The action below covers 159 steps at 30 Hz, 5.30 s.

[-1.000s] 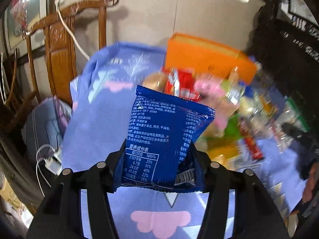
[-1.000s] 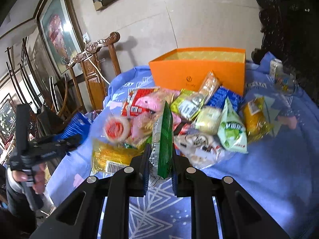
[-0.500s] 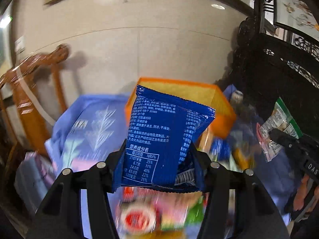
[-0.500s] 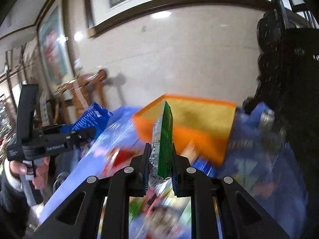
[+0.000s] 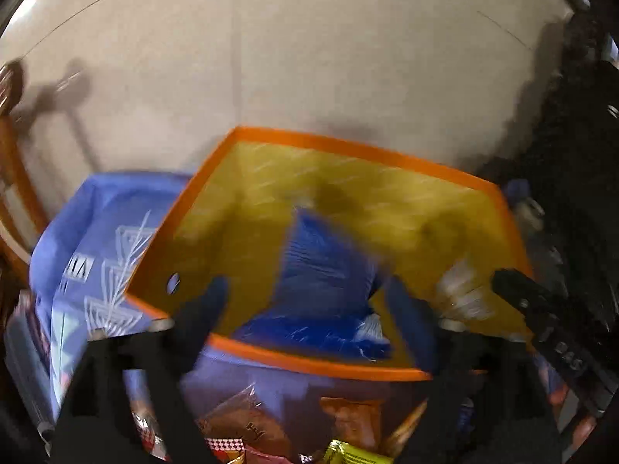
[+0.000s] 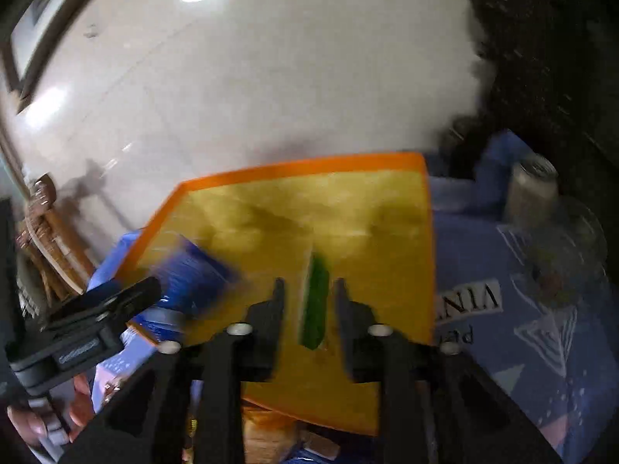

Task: Organize snacks
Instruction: 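Carry both packets over the orange box and open both grippers to drop them, then grasp the yellow barcode bread bag with the left gripper while the right grasps the chocolate bar, then carry the bread bag and chocolate bar into the orange box and release both, then grasp the red rice cracker pack with the left gripper while the right grasps the white printed bag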

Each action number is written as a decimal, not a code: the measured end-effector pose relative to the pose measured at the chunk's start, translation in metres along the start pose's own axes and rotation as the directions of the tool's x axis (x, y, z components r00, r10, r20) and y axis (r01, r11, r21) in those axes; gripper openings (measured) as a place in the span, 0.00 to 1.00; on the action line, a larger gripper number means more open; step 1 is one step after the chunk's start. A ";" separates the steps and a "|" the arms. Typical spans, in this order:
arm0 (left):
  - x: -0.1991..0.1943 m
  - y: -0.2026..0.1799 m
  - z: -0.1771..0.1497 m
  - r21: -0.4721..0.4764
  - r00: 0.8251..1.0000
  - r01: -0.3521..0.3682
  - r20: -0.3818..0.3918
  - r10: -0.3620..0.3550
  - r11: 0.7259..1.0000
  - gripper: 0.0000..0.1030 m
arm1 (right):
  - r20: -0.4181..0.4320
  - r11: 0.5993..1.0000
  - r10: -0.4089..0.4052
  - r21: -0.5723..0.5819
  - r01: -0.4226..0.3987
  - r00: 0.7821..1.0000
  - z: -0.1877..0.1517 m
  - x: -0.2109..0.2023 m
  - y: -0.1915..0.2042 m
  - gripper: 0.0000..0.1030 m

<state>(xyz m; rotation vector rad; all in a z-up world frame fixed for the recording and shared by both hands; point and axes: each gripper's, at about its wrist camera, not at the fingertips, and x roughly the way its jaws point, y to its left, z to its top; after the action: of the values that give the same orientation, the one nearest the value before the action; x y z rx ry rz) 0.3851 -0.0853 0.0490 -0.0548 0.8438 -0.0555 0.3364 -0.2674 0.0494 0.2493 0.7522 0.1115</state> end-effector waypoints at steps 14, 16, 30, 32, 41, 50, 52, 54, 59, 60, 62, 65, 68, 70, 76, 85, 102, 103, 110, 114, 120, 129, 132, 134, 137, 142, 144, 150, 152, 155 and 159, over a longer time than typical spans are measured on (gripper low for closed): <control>-0.145 0.040 -0.121 0.139 0.993 0.014 0.114 -0.030 0.990 0.93 | 0.176 0.989 0.038 -0.149 -0.012 0.984 -0.095 -0.162 0.003 0.93; -0.157 0.048 -0.154 0.141 0.996 0.021 0.085 -0.034 0.990 0.95 | 0.161 0.985 0.051 -0.171 -0.023 0.986 -0.124 -0.176 0.005 0.94; -0.162 0.061 -0.306 0.167 0.996 -0.007 -0.089 0.022 0.986 0.95 | 0.039 0.987 0.056 -0.155 -0.049 0.998 -0.263 -0.206 -0.001 0.94; -0.157 0.060 -0.309 0.142 0.995 -0.008 -0.101 0.023 0.990 0.95 | 0.024 0.987 0.055 -0.156 -0.051 0.998 -0.270 -0.205 -0.002 0.94; -0.143 0.052 -0.327 0.111 0.992 -0.044 -0.112 0.056 0.993 0.75 | -0.060 0.973 0.043 -0.225 -0.055 0.997 -0.292 -0.185 0.012 0.94; -0.150 0.063 -0.328 0.114 0.992 -0.033 -0.114 0.046 0.993 0.73 | -0.204 0.943 -0.023 -0.329 -0.046 0.979 -0.295 -0.128 0.064 0.41; -0.149 0.065 -0.327 0.106 0.993 -0.024 -0.112 0.036 0.994 0.73 | -0.188 0.928 -0.066 -0.372 -0.009 0.980 -0.297 -0.119 0.073 0.34; -0.149 0.066 -0.326 0.102 0.993 -0.016 -0.114 0.028 0.995 0.73 | -0.167 0.923 -0.109 -0.384 0.037 0.980 -0.294 -0.115 0.077 0.26; -0.152 0.069 -0.327 0.097 0.995 -0.004 -0.103 0.014 0.995 0.72 | -0.174 0.920 -0.125 -0.389 0.049 0.977 -0.296 -0.123 0.078 0.23; -0.153 0.070 -0.328 0.094 0.995 -0.001 -0.101 0.011 0.996 0.72 | -0.186 0.932 -0.102 -0.362 0.028 0.977 -0.296 -0.128 0.074 0.23; -0.159 0.075 -0.328 0.086 0.996 0.004 -0.094 0.004 0.996 0.71 | -0.218 0.949 -0.041 -0.312 -0.030 0.975 -0.296 -0.136 0.066 0.23; -0.174 0.079 -0.327 0.090 0.998 0.008 -0.069 -0.002 0.996 0.71 | -0.247 0.964 0.034 -0.248 -0.097 0.968 -0.297 -0.156 0.052 0.23; -0.189 0.083 -0.326 0.090 0.999 0.011 -0.047 -0.007 0.996 0.71 | -0.263 0.968 0.112 -0.187 -0.165 0.958 -0.296 -0.176 0.037 0.23; -0.197 0.083 -0.325 0.094 0.999 0.008 -0.034 -0.005 0.996 0.71 | -0.261 0.968 0.146 -0.161 -0.192 0.954 -0.295 -0.187 0.030 0.23; -0.217 0.080 -0.320 0.105 1.000 0.025 0.003 -0.025 0.994 0.71 | -0.236 0.957 0.246 -0.094 -0.274 0.940 -0.290 -0.215 0.017 0.23; -0.231 0.071 -0.305 0.118 0.998 0.041 0.036 -0.046 0.992 0.71 | -0.166 0.934 0.327 -0.093 -0.345 0.930 -0.264 -0.243 0.022 0.23; -0.190 -0.005 -0.093 0.258 0.980 0.020 0.185 -0.070 0.966 0.71 | 0.022 0.939 0.331 -0.107 -0.327 0.943 -0.101 -0.199 0.030 0.23; -0.176 -0.011 -0.074 0.264 0.981 0.024 0.179 -0.074 0.964 0.71 | 0.025 0.943 0.322 -0.098 -0.319 0.946 -0.084 -0.186 0.029 0.23; -0.069 -0.036 0.000 0.264 0.995 0.016 0.093 -0.042 0.964 0.71 | -0.027 0.967 0.247 -0.051 -0.248 0.969 -0.019 -0.086 0.014 0.23; -0.007 -0.036 0.012 0.206 0.998 -0.063 0.034 0.057 0.977 0.93 | -0.003 0.985 0.169 -0.042 -0.169 0.986 -0.005 -0.043 0.006 0.39; -0.006 -0.026 -0.006 0.203 0.999 -0.054 0.004 0.054 0.978 0.95 | 0.047 0.989 0.139 -0.050 -0.137 0.989 -0.019 -0.052 0.001 0.52; -0.108 0.006 -0.057 0.236 0.998 -0.003 0.061 -0.012 0.972 0.95 | 0.062 0.986 0.162 -0.047 -0.159 0.985 -0.075 -0.125 -0.001 0.73; -0.138 0.027 -0.093 0.225 0.998 0.008 0.055 -0.021 0.974 0.95 | 0.071 0.990 0.140 -0.034 -0.137 0.988 -0.107 -0.146 -0.002 0.86; -0.150 0.037 -0.116 0.219 0.998 0.003 0.056 -0.016 0.976 0.96 | 0.072 0.992 0.126 -0.040 -0.123 0.989 -0.134 -0.160 -0.001 0.89; -0.162 0.055 -0.161 0.207 0.999 -0.014 0.046 0.005 0.978 0.96 | 0.077 0.993 0.118 -0.035 -0.116 0.990 -0.174 -0.174 -0.005 0.92; -0.151 0.082 -0.224 0.185 0.998 -0.055 -0.029 0.061 0.981 0.96 | 0.039 0.991 0.128 0.023 -0.129 0.991 -0.226 -0.186 -0.021 0.93; -0.141 0.096 -0.237 0.128 0.996 -0.047 -0.073 0.056 0.991 0.96 | 0.018 0.990 0.138 0.037 -0.138 0.990 -0.242 -0.190 -0.026 0.93; -0.120 0.121 -0.251 -0.030 0.991 -0.026 -0.135 0.022 0.999 0.96 | 0.022 0.993 0.120 -0.013 -0.120 0.992 -0.267 -0.208 -0.023 0.93; -0.112 0.120 -0.252 -0.034 0.988 -0.035 -0.148 0.030 0.999 0.96 | 0.020 0.992 0.121 -0.024 -0.121 0.992 -0.270 -0.210 -0.021 0.93; -0.095 0.113 -0.255 -0.028 0.982 -0.042 -0.186 0.036 0.999 0.94 | 0.009 0.990 0.140 -0.037 -0.139 0.990 -0.275 -0.212 -0.019 0.93; -0.079 0.107 -0.260 -0.024 0.977 -0.044 -0.208 0.038 0.999 0.84 | -0.016 0.988 0.147 -0.049 -0.148 0.989 -0.278 -0.208 -0.016 0.93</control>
<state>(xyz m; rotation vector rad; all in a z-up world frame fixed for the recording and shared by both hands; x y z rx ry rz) 0.1417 0.0204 -0.0723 -0.0589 1.0539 -0.0102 -0.0057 -0.2709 -0.0130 0.2569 0.7423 0.2723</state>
